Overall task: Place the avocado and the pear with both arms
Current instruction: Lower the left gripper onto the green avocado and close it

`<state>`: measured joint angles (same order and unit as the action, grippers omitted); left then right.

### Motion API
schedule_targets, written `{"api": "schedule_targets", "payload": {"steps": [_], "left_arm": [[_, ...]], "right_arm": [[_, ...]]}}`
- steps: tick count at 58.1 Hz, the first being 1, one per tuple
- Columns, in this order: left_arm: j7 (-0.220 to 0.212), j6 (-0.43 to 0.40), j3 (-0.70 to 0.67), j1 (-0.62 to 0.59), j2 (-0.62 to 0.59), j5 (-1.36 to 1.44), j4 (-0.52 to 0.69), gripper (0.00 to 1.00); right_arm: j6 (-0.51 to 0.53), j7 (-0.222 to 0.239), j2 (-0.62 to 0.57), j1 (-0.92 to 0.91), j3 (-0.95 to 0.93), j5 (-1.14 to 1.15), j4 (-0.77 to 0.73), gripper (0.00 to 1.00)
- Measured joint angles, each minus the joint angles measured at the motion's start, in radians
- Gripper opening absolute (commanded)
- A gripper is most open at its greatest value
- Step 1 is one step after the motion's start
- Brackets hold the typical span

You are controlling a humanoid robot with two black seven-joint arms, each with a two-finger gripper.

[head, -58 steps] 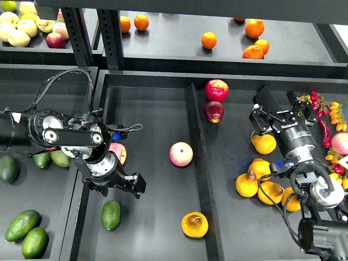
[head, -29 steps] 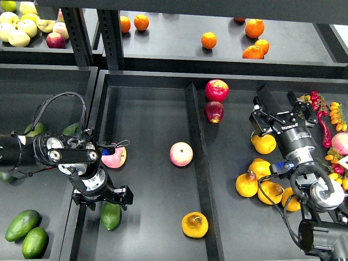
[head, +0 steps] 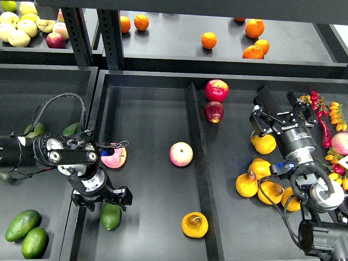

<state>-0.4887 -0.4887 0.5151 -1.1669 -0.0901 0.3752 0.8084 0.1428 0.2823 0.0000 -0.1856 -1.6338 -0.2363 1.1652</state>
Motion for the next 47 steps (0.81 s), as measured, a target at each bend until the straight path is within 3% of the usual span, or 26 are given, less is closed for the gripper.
{"api": "schedule_targets", "payload": {"steps": [30, 47], "left_arm": [[0.0, 0.0, 0.0, 0.037, 0.046, 0.002, -0.096, 0.96], [0.0, 0.0, -0.001, 0.039, 0.05, -0.001, -0.103, 0.85]], "right_arm": [[0.014, 0.0, 0.0, 0.001, -0.001, 0.0, 0.001, 0.99], [0.017, 0.0, 0.0, 0.002, -0.001, -0.001, 0.001, 0.99]]}}
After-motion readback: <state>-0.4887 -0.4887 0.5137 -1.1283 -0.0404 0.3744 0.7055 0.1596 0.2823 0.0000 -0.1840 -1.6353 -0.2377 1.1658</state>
